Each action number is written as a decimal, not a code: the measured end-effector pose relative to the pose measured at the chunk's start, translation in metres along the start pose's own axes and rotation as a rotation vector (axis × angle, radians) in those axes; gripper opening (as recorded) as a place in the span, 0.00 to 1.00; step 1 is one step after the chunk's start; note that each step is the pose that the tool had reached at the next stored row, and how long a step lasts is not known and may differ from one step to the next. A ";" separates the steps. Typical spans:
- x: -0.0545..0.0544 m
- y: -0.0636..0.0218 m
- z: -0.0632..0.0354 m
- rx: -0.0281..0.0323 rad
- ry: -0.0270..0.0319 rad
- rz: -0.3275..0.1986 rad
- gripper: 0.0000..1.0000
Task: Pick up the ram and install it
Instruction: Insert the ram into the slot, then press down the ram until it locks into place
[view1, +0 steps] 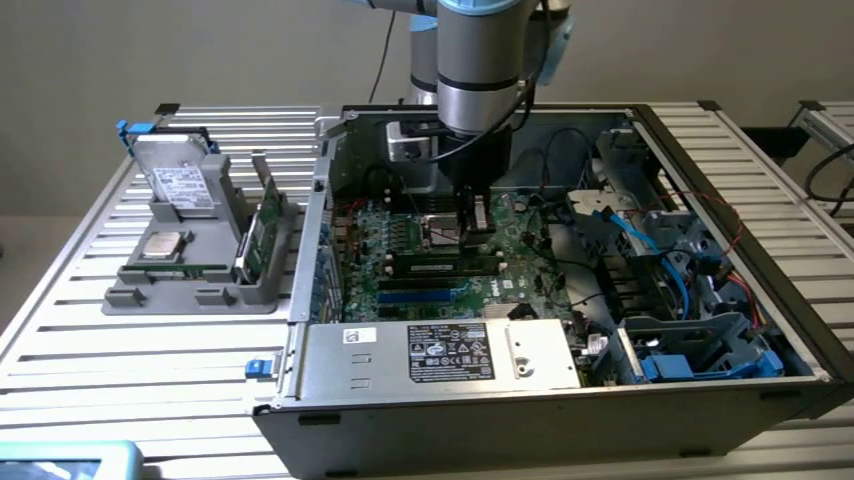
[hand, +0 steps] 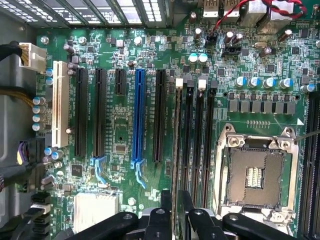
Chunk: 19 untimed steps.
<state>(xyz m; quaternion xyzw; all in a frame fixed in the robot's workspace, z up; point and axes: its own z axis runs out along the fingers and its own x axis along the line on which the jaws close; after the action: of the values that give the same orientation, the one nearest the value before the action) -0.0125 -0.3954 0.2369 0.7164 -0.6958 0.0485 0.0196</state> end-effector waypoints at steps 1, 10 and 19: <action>0.000 -0.0022 -0.0011 -0.0040 -0.0001 0.000 0.22; 0.001 -0.0147 -0.0055 -0.0516 -0.0020 -0.005 0.22; 0.001 -0.0147 -0.0055 -0.0515 -0.0033 -0.005 0.19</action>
<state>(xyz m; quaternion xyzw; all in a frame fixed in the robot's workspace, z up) 0.0020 -0.3955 0.2431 0.7174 -0.6950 0.0293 0.0370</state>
